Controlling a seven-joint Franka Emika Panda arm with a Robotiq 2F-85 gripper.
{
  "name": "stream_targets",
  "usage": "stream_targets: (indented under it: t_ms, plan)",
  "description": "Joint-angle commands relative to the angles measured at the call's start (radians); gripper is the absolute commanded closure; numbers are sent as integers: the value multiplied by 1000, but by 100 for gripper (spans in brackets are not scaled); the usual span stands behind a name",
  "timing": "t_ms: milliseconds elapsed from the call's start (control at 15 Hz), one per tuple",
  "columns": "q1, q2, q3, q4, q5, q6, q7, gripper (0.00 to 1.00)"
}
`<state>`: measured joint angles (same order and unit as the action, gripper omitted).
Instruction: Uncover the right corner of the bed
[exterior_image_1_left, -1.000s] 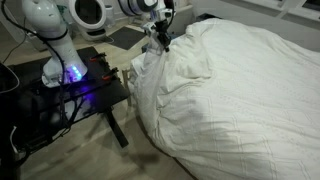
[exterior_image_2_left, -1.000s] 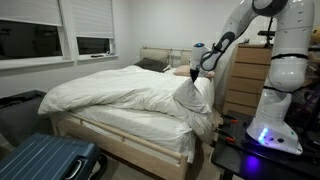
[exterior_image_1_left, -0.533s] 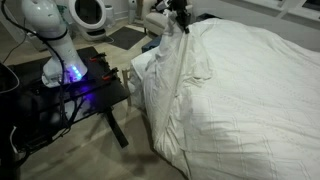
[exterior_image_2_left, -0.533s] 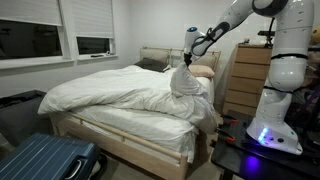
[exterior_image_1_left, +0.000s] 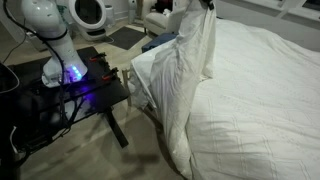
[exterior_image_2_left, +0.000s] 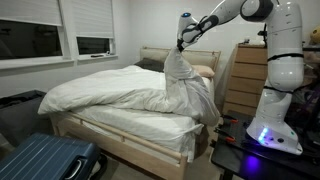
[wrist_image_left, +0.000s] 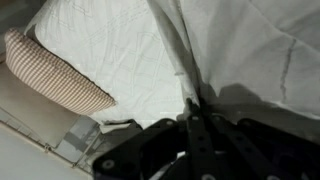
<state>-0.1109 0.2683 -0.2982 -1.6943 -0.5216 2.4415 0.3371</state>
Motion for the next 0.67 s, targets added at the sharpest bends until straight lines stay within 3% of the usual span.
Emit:
stream_targets:
  t_ms: [0,600]
  plan:
    - [-22,99,2,248,40,-9,-41,99]
    - [-93,339,18,640,200,-39,-129,99]
